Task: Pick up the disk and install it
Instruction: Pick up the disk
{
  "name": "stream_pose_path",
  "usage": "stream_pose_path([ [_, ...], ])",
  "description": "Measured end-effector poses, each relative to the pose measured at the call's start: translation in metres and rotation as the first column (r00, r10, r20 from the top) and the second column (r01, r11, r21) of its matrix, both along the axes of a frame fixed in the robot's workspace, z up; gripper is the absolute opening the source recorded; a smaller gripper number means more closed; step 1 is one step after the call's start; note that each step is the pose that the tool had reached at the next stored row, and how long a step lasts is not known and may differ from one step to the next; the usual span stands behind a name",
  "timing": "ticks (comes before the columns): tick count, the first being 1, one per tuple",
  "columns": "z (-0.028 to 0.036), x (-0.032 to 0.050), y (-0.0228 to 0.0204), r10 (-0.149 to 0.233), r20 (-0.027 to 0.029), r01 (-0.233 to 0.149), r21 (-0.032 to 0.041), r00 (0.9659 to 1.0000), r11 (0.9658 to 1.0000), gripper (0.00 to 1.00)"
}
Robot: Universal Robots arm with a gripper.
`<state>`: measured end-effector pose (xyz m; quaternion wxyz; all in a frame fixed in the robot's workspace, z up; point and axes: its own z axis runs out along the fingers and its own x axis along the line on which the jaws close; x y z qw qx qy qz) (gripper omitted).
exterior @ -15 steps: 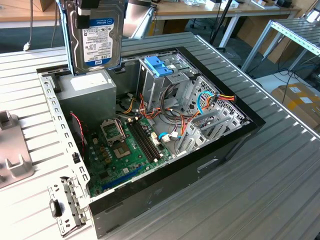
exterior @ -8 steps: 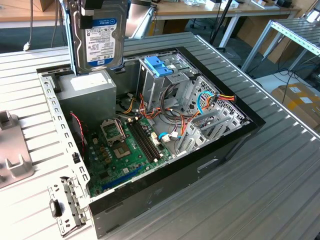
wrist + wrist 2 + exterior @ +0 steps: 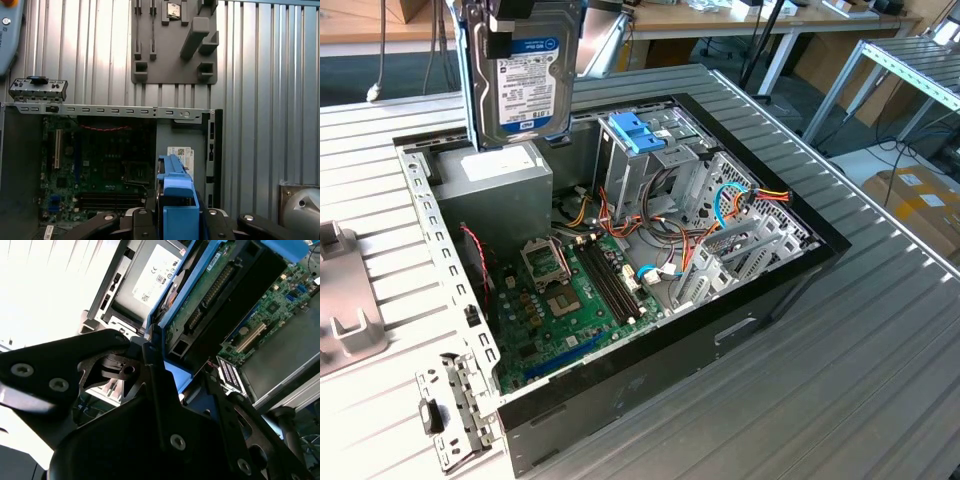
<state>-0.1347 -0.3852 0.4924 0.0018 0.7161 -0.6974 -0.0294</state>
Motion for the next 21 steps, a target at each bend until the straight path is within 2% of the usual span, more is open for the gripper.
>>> stream_pose_path([
  [21, -0.0007, 0.0108, -0.0039, 0.000, 0.0000, 0.000, 0.0001, 1.0000, 1.0000, 0.37],
])
